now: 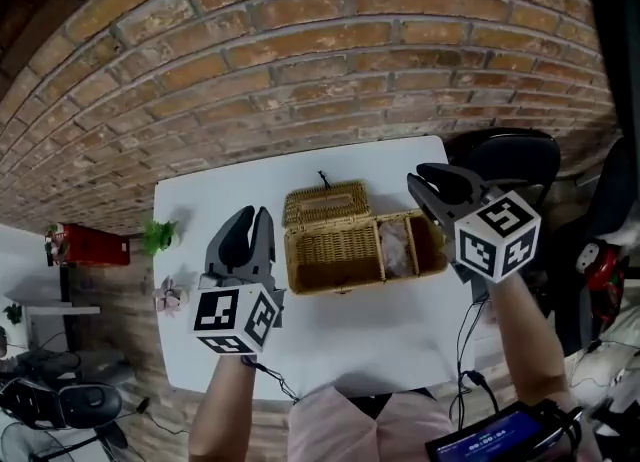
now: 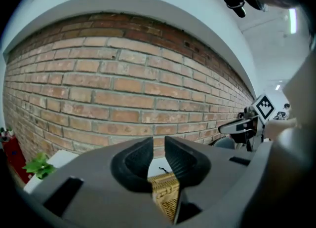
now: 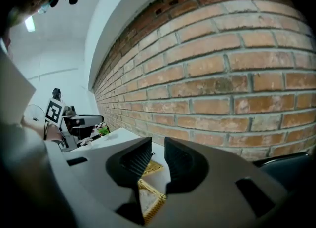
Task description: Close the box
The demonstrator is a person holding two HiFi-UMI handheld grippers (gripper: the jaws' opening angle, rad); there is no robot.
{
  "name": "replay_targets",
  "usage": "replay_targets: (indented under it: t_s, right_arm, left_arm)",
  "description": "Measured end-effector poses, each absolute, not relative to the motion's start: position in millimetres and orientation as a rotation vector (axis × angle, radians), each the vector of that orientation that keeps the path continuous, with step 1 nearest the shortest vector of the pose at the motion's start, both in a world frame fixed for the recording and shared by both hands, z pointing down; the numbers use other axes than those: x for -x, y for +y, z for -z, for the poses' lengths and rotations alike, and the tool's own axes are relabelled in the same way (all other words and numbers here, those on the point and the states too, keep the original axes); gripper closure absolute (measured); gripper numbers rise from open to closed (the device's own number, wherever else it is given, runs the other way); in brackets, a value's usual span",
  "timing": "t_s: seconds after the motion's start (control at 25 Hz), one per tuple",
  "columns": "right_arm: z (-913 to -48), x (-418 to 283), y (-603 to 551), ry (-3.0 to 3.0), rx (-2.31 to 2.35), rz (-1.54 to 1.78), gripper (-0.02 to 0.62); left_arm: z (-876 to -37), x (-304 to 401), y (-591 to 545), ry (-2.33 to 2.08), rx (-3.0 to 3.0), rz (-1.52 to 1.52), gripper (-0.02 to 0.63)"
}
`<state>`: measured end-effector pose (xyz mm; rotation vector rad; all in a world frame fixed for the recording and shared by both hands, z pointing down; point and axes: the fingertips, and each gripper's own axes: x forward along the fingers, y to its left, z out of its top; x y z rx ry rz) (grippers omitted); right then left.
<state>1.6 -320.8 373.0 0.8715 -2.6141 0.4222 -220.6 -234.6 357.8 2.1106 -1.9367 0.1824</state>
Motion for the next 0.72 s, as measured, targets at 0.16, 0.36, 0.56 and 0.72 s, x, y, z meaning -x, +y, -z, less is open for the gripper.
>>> replay_targets:
  t_s: [0.16,0.36,0.56,0.72]
  right_arm:
    - [-410.9,9.1,-340.4,-2.529,-0.725,-0.593,0.505]
    - [-459.7,27.8,-354.7,-2.406,-0.455,-0.823,0.5]
    - [-490.6,54.0,-344.0,-2.253,-0.128,-1.189,0.463]
    - [-501.1,71.1,-327.4,-2.121,0.063,-1.41,0.4]
  left_arm:
    - [-406.3,237.2,-259.9,-1.752,-2.057,-0.17,0.526]
    - [-459.7,248.6,-282.0,-1.557,-1.985,-0.178,0.514]
    - [-500.4,244.5,-288.7,-1.301,-1.876,-0.143,0.436]
    - [-517.7,238.9,-295.2,-1.144,-1.769,-0.052,0.422]
